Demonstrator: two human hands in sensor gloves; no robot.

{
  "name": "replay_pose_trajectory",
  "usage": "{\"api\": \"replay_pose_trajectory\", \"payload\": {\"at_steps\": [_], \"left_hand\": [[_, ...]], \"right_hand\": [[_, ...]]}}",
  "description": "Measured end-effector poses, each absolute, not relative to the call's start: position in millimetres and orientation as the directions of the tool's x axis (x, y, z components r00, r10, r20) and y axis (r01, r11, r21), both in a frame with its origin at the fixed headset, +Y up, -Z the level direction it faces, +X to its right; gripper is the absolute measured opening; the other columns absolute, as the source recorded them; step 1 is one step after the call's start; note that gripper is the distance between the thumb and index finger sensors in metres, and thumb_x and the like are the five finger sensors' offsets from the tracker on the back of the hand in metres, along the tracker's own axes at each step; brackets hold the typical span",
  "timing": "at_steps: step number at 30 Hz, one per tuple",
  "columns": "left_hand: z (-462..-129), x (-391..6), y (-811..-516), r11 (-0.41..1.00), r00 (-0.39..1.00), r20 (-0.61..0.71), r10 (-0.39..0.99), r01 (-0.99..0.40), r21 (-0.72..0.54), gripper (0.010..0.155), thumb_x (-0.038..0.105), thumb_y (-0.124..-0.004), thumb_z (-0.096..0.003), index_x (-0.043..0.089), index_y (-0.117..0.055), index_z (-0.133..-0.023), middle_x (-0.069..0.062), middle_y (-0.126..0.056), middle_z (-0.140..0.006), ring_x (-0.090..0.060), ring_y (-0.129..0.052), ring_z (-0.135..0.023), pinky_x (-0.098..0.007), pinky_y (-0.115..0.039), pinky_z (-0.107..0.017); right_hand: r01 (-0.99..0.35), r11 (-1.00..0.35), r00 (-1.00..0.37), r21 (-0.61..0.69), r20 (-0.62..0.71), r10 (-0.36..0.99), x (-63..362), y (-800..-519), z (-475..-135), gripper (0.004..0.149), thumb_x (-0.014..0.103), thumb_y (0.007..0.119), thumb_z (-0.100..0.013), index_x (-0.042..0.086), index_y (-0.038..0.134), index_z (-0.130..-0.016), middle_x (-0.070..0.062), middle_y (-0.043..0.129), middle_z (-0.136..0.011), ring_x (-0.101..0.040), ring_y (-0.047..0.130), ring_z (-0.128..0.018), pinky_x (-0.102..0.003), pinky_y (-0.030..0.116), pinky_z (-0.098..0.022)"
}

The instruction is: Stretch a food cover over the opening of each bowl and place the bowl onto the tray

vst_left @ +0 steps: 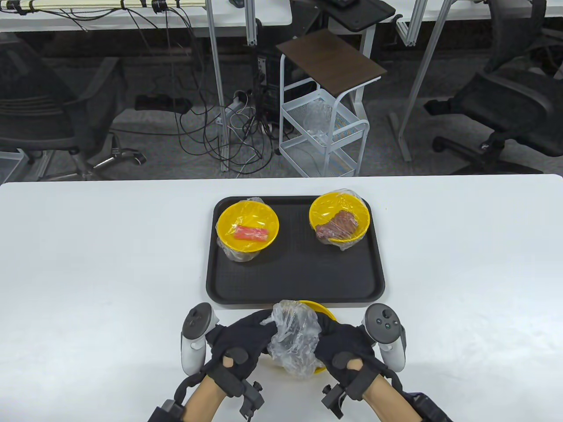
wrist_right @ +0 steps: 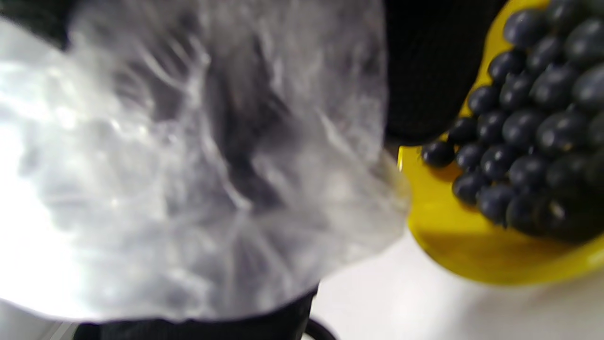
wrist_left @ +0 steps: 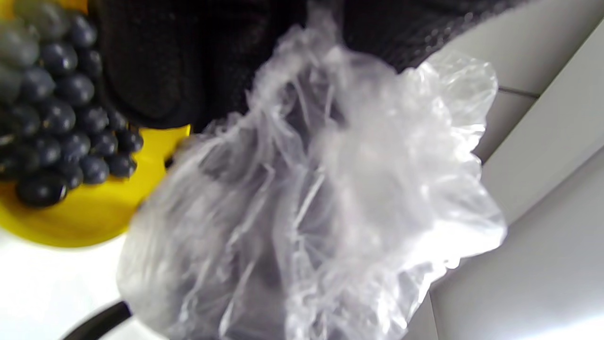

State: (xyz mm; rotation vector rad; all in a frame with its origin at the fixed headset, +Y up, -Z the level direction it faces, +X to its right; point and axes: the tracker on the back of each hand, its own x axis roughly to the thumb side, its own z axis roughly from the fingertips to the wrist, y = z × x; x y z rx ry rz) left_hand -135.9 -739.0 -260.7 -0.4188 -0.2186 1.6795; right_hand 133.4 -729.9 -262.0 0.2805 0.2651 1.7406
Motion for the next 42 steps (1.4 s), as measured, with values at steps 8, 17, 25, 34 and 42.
{"api": "replay_pose_trajectory", "payload": {"at_steps": [8,17,25,34,42], "left_hand": [[-264,-157,-750,-0.308,-0.243,-0.239,0.940,-0.906,-0.290,0.044,0.042,-0.083,-0.0489,0.023,-0.089,-0.088,0.000,-0.110,-0.065,-0.027,-0.112,-0.055,-0.046,-0.092,-0.048],[-259,-168,-749,-0.032,0.020,-0.230,0.973,-0.975,-0.220,0.044,0.043,-0.079,-0.0496,0.025,-0.086,-0.090,0.006,-0.106,-0.045,-0.021,-0.108,-0.039,-0.045,-0.092,-0.039],[-242,-162,-757,0.312,0.356,-0.289,0.889,-0.931,-0.189,0.045,0.043,-0.077,-0.0486,0.023,-0.085,-0.089,0.009,-0.106,-0.037,-0.019,-0.109,-0.029,-0.043,-0.094,-0.032],[-230,-156,-778,0.331,0.400,-0.414,0.818,-0.915,-0.230,0.046,0.042,-0.075,-0.0485,0.022,-0.082,-0.089,0.010,-0.106,-0.037,-0.018,-0.110,-0.028,-0.042,-0.095,-0.031],[-230,-149,-786,0.431,0.501,-0.430,0.751,-0.865,-0.256,0.046,0.041,-0.076,-0.0488,0.022,-0.082,-0.090,0.010,-0.106,-0.038,-0.018,-0.111,-0.029,-0.042,-0.096,-0.030]], "right_hand": [[-0.854,-0.500,-0.488,0.145,0.115,0.866,154,-718,-260,0.047,0.033,0.088,-0.042,0.014,0.083,-0.085,-0.009,0.092,-0.066,-0.027,0.101,-0.044,-0.037,0.090,-0.027],[-0.534,-0.841,-0.836,-0.083,0.200,0.511,165,-699,-252,0.056,0.030,0.085,-0.042,0.006,0.078,-0.092,-0.012,0.091,-0.065,-0.024,0.103,-0.039,-0.038,0.091,-0.024],[-0.384,-0.923,-0.914,-0.034,0.154,0.374,172,-713,-236,0.045,0.032,0.081,-0.043,0.013,0.088,-0.084,-0.010,0.091,-0.064,-0.023,0.103,-0.039,-0.037,0.092,-0.024],[-0.354,-0.934,-0.923,0.057,0.138,0.358,180,-735,-222,0.046,0.032,0.074,-0.045,0.011,0.078,-0.087,-0.010,0.091,-0.064,-0.023,0.104,-0.039,-0.037,0.092,-0.024],[-0.283,-0.955,-0.946,0.086,0.140,0.293,173,-750,-222,0.047,0.031,0.073,-0.045,0.010,0.076,-0.087,-0.010,0.091,-0.064,-0.024,0.105,-0.038,-0.037,0.092,-0.023]]}}
